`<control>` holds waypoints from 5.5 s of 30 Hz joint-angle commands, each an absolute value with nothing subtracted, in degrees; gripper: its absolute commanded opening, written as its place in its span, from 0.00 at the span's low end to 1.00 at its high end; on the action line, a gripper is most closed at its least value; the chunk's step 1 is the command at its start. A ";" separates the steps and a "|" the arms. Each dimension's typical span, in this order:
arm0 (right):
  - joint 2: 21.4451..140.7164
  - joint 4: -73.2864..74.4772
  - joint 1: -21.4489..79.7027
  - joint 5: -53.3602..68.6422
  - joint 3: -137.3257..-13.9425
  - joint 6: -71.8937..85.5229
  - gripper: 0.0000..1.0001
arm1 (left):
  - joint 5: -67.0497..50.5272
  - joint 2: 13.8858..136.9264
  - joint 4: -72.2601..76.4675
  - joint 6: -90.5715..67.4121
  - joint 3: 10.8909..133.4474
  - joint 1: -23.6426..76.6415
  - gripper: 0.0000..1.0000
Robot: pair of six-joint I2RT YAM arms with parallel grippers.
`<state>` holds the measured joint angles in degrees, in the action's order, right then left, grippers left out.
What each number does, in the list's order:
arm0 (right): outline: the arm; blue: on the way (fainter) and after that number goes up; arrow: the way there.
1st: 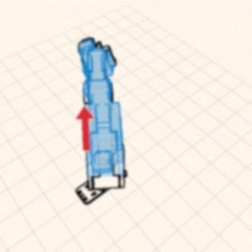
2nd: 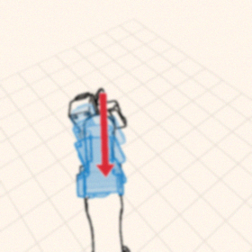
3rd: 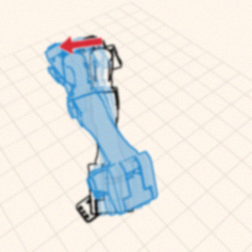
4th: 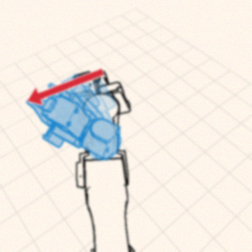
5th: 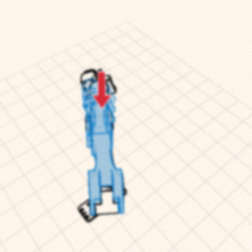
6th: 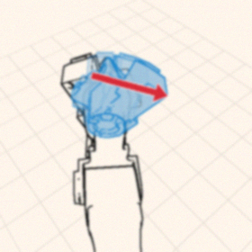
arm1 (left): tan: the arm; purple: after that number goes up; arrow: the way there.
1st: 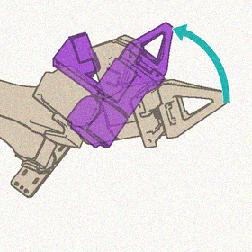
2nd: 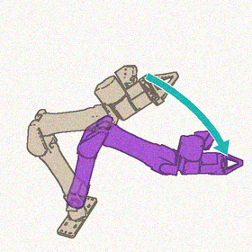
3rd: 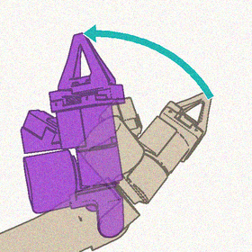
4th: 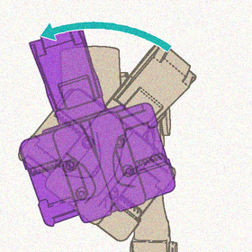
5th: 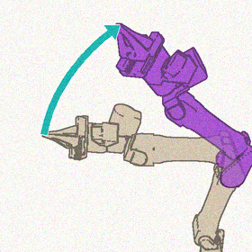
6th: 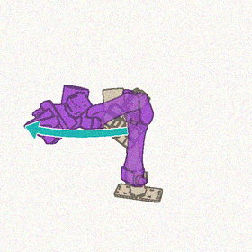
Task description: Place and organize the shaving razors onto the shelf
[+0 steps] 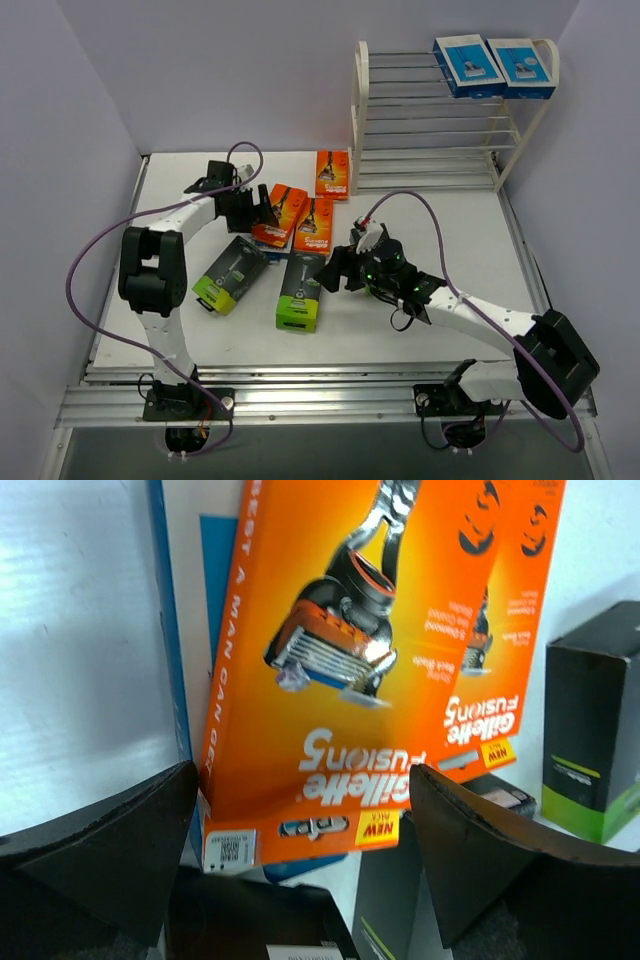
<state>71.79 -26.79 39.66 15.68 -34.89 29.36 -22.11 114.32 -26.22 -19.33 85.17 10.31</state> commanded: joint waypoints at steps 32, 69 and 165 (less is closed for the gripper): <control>110.82 -23.47 52.47 -6.94 -72.24 50.62 0.30 | -10.02 89.83 -25.23 -22.32 77.34 5.27 0.95; 112.42 -8.54 50.54 -8.35 -84.46 22.53 0.49 | -9.67 87.01 -25.14 -22.41 77.26 -3.34 0.95; 128.67 -9.67 55.99 -17.93 -91.41 -18.63 0.24 | -25.22 90.79 -18.98 -29.18 74.27 -11.87 0.68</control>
<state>127.66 -8.62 55.90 -14.22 -89.36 -17.23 -24.25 90.76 -22.00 -28.64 74.56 -11.42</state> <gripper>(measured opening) 0.260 0.677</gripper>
